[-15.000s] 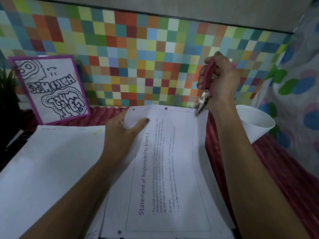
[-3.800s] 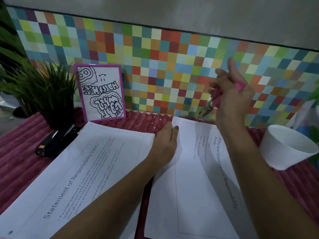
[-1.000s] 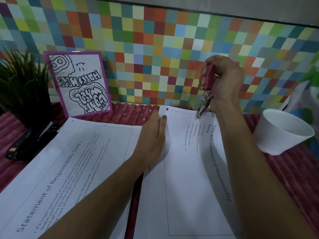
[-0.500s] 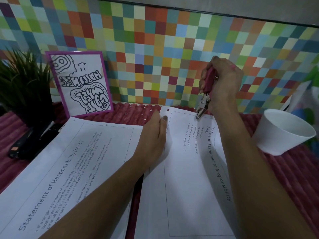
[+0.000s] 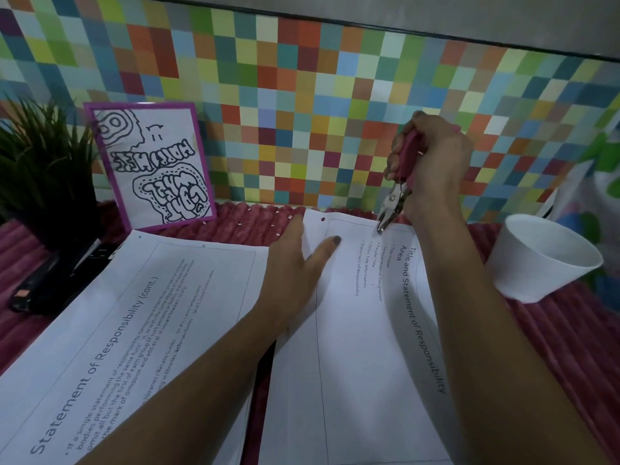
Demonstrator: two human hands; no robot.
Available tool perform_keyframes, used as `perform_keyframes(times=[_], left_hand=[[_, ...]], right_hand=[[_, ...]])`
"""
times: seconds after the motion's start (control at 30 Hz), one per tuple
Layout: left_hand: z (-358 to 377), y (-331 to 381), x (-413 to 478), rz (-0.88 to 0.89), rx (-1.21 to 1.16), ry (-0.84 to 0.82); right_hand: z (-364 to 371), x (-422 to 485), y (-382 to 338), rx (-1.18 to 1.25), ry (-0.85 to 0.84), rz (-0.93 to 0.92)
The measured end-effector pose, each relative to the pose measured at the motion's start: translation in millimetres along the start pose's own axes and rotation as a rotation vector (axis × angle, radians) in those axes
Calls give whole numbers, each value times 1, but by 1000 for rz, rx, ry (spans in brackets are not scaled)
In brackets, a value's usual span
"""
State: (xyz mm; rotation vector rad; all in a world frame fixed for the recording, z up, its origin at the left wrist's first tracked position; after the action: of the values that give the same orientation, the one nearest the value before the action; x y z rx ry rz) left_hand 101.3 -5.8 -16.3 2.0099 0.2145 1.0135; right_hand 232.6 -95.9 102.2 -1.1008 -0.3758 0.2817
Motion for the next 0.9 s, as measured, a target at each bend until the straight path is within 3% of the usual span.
perform_keyframes(times=[0.17,0.37,0.57,0.77,0.83,0.9], left_hand=[[-2,5,0,8,-7,-7],[-2,9,-1,5,-45,-50],[-4,14,-1,18,-41,-23],[-2,19,-4,-2,-56,-20],[-2,19,-5,-13,-62,-28],[-3,18,-4,-16,-30,-29]], right_hand=[[-4,-1,1,-100,-110,100],[-23,-1,-5,-129,-110,62],[-33,-7,-3,55,-204,163],[-24,-16,7,-307,-434,9],[-24,-19,6,-407,-520,10],[-27,-20,1,-357,-546,81]])
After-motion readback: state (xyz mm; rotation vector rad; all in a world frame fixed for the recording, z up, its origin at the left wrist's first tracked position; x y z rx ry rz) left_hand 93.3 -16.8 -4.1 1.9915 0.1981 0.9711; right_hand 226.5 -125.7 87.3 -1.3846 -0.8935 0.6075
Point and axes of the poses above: each hand's wrist, its own x-axis towards the middle knuckle, its own z-axis out of the palm, y = z × x, the point moved 1 cm from there along x, towards the middle knuckle, and after that the axes turned 14 degrees about z, right-handed, at the moved point
